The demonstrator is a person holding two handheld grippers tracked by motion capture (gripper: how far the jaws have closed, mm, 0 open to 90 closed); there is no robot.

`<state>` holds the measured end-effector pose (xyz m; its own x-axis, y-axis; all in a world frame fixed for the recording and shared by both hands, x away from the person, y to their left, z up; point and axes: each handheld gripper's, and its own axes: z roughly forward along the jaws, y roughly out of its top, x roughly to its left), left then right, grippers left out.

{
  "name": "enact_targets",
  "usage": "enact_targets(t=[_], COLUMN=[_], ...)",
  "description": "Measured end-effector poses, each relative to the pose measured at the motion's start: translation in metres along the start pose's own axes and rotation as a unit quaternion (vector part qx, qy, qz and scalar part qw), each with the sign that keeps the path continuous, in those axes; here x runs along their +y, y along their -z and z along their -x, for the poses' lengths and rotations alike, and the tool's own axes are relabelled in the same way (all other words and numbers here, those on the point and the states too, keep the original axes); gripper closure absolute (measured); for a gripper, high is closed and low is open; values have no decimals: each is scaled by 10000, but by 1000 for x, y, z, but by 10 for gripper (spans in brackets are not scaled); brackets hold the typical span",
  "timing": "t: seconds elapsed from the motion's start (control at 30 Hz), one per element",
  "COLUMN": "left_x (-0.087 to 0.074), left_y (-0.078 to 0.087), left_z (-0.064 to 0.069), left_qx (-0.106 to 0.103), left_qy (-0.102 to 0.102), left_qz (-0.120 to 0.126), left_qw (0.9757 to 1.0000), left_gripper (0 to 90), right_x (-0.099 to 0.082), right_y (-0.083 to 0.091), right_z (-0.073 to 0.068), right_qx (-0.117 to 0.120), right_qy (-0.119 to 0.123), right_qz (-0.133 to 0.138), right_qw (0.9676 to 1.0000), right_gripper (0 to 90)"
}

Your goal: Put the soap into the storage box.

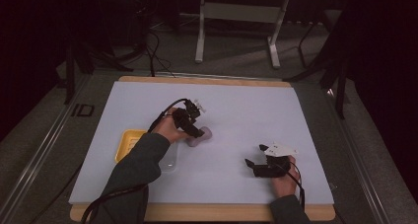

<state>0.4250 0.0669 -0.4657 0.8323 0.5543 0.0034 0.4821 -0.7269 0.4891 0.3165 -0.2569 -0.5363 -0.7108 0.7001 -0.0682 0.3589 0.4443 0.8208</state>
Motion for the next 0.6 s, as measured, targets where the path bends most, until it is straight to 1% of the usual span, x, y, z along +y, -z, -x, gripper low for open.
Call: enact_targets(t=[0.07,0.27,0.33,0.5,0.6], left_x=[0,1,2,4,6], left_y=[-1,-5,-7,-12,-14], left_z=[0,-1,-1,-1,0], left_qx=[-8,18,-2,-37,-95], left_qy=[5,-9,9,-20,-7], left_qz=[-6,-139,-155,-244,-242], left_qw=[10000,9999,9999,9997,9997], left_gripper=[368,360,358,354,350], right_x=[0,0,0,0,0], right_y=[0,0,0,0,0], right_z=[0,0,0,0,0], right_qx=[1,-1,-2,0,1], right_qy=[1,4,2,9,8], right_qz=[0,-6,-2,-5,-6], right_qw=[10000,10000,10000,10000,10000], right_gripper=[193,193,192,193,193])
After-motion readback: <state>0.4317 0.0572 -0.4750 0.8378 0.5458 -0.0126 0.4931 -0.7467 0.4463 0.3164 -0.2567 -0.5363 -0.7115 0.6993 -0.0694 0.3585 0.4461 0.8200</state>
